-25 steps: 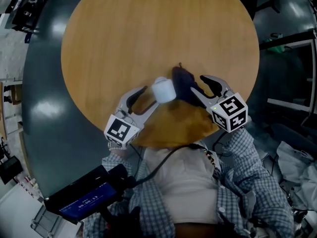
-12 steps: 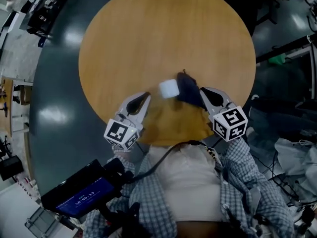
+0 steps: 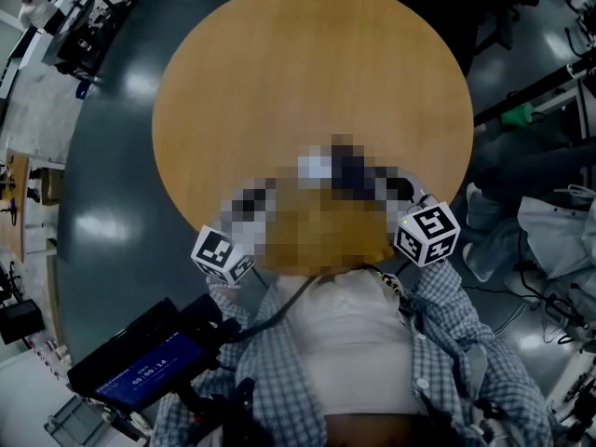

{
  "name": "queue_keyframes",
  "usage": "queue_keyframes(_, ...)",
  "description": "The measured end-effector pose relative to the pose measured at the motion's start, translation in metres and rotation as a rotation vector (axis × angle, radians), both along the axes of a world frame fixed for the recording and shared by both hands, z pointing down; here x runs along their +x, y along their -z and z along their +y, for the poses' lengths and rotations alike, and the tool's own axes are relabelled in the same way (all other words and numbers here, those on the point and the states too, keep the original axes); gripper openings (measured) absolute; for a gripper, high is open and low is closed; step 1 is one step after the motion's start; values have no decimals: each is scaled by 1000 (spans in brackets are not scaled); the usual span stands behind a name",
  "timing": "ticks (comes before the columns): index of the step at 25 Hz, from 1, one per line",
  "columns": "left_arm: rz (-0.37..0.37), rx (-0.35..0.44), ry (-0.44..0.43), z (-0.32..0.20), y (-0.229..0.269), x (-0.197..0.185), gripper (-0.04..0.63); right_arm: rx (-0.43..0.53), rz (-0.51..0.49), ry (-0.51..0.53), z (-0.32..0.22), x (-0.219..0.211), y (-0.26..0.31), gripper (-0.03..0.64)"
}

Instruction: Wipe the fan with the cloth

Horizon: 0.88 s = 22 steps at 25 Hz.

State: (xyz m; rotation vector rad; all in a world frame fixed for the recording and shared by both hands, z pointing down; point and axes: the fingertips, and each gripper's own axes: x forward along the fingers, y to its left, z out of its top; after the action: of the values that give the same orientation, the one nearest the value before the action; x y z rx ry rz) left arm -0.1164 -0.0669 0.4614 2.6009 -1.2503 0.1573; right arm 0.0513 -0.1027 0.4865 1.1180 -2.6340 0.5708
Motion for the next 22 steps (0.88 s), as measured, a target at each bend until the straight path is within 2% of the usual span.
queue_keyframes(10,9,5,-40,-2,3,13,0,48,13,-19,-4,-2,6,3)
queue_keyframes(16,51,19,-31,-3,9,14,0,58,24,-1,-3,-5,6,3)
queue_keyframes(22,47,-5,-43,0,4,17,0,61,26,24,-2,-7,4,3)
